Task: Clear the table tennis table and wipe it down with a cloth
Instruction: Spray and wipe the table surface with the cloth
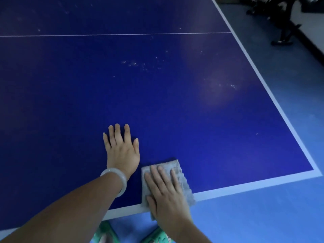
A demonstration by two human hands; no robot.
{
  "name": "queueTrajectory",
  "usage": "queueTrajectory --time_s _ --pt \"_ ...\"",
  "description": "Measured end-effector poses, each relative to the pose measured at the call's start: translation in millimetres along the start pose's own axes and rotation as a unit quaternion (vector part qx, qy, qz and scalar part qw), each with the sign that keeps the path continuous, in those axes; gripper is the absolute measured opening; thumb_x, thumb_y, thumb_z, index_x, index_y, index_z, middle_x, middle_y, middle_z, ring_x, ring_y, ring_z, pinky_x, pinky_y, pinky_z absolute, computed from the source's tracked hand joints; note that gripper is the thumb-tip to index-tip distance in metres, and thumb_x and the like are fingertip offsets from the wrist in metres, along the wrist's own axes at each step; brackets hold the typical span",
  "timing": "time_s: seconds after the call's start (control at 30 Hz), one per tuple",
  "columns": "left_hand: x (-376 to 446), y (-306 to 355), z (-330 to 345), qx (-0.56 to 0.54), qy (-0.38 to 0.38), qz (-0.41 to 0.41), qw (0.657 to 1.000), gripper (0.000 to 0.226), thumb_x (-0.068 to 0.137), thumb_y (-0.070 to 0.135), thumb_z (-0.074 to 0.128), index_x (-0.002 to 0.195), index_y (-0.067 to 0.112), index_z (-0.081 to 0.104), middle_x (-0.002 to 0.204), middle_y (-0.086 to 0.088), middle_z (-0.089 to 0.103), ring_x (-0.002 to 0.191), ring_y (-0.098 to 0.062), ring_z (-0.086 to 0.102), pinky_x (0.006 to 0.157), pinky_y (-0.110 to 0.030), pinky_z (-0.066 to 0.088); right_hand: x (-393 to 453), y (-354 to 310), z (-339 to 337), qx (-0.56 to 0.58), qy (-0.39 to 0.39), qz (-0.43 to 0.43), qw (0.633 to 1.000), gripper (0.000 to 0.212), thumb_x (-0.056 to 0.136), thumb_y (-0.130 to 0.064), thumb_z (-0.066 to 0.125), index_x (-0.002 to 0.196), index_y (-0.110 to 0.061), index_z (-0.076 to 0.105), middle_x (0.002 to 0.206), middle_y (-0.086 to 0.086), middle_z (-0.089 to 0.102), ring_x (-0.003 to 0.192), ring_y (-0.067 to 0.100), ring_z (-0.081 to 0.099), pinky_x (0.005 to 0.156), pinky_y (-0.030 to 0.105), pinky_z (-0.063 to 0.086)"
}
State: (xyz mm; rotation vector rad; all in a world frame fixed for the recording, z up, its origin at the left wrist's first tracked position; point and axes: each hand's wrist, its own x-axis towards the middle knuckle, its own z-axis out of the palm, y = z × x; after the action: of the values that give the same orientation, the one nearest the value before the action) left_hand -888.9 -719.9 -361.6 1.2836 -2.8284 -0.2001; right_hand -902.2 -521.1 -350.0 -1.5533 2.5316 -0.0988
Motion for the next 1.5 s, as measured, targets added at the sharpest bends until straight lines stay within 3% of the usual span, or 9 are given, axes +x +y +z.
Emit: queueTrajectory --time_s 0.07,0.17,0.37,0.53,0.67,0.87,1.0,1.33,1.5 --pt "0 -1 1 -0.002 0.001 -0.003 1.000 0.061 0.099 0.042 0.024 0.151 0.009 0.024 0.155 -0.023 0.021 0.147 -0.038 0.011 0.119 -0.056 0.008 -10 37 -1 -0.013 -0.005 0.004 1.000 0.059 0.091 -0.041 0.041 0.145 -0.018 0.045 0.154 -0.001 0.039 0.143 0.019 0.034 0.113 0.047 0.021" --pt "-1 1 1 -0.002 0.000 -0.003 1.000 0.061 0.100 0.042 0.026 0.151 0.009 0.024 0.155 -0.022 0.021 0.147 -0.038 0.011 0.119 -0.056 0.009 -26 116 -12 -0.021 0.033 0.201 0.979 0.062 0.089 -0.037 0.030 0.140 -0.011 0.052 0.150 0.008 0.044 0.139 0.025 0.042 0.113 0.051 0.025" --pt "-2 1 -2 0.001 0.003 -0.001 1.000 0.061 0.099 0.041 0.026 0.151 0.007 0.026 0.154 -0.025 0.023 0.146 -0.040 0.014 0.119 -0.057 0.011 -9 153 -19 0.046 0.094 0.472 0.875 0.057 0.102 -0.037 0.024 0.155 -0.017 0.020 0.163 0.004 0.012 0.151 0.021 0.007 0.120 0.049 0.001" --pt "-2 4 -6 0.007 -0.011 -0.003 1.000 0.062 0.099 0.041 0.023 0.152 0.007 0.023 0.155 -0.025 0.021 0.146 -0.040 0.013 0.119 -0.057 0.010 16 124 -12 0.024 0.071 0.367 0.927 0.065 0.096 -0.044 0.007 0.155 -0.020 0.014 0.163 0.001 0.009 0.151 0.017 0.002 0.121 0.043 -0.009" --pt "-2 3 -10 0.009 -0.028 -0.002 1.000 0.065 0.098 0.042 0.019 0.153 0.007 0.020 0.156 -0.026 0.019 0.147 -0.040 0.010 0.118 -0.058 0.009 14 125 -9 0.026 0.096 0.354 0.930 0.063 0.097 -0.042 0.016 0.153 -0.018 0.028 0.161 0.002 0.020 0.150 0.019 0.014 0.122 0.047 0.003" --pt "2 5 -11 -0.108 -0.012 -0.015 0.994 0.060 0.097 0.030 0.048 0.148 0.004 0.033 0.154 -0.027 0.022 0.147 -0.040 0.011 0.119 -0.057 0.009 16 129 -5 0.019 0.088 0.352 0.932 0.060 0.096 -0.038 0.024 0.152 -0.016 0.033 0.160 0.004 0.025 0.148 0.022 0.021 0.120 0.049 0.010" --pt "8 55 -18 -0.172 0.000 0.123 0.977 0.054 0.093 0.017 0.058 0.143 0.003 0.042 0.150 -0.022 0.032 0.144 -0.039 0.023 0.118 -0.054 0.017 16 128 -5 0.013 0.083 0.356 0.931 0.060 0.096 -0.037 0.025 0.151 -0.015 0.034 0.159 0.003 0.026 0.148 0.022 0.023 0.119 0.049 0.010" --pt "34 199 12 -0.054 -0.077 0.120 0.988 0.063 0.100 0.047 0.015 0.155 0.019 0.001 0.162 -0.013 -0.003 0.149 -0.031 -0.011 0.119 -0.053 -0.004 19 139 -14 0.013 0.071 0.331 0.941 0.062 0.092 -0.037 0.034 0.150 -0.015 0.034 0.158 0.005 0.028 0.146 0.020 0.024 0.115 0.050 0.017" --pt "28 202 17 0.008 -0.046 0.117 0.992 0.064 0.099 0.046 0.010 0.154 0.014 0.015 0.159 -0.018 0.017 0.149 -0.035 0.006 0.118 -0.056 0.009 -12 236 -30 0.014 0.070 0.313 0.947 0.061 0.091 -0.037 0.031 0.146 -0.014 0.042 0.154 0.005 0.037 0.142 0.022 0.034 0.115 0.049 0.019"
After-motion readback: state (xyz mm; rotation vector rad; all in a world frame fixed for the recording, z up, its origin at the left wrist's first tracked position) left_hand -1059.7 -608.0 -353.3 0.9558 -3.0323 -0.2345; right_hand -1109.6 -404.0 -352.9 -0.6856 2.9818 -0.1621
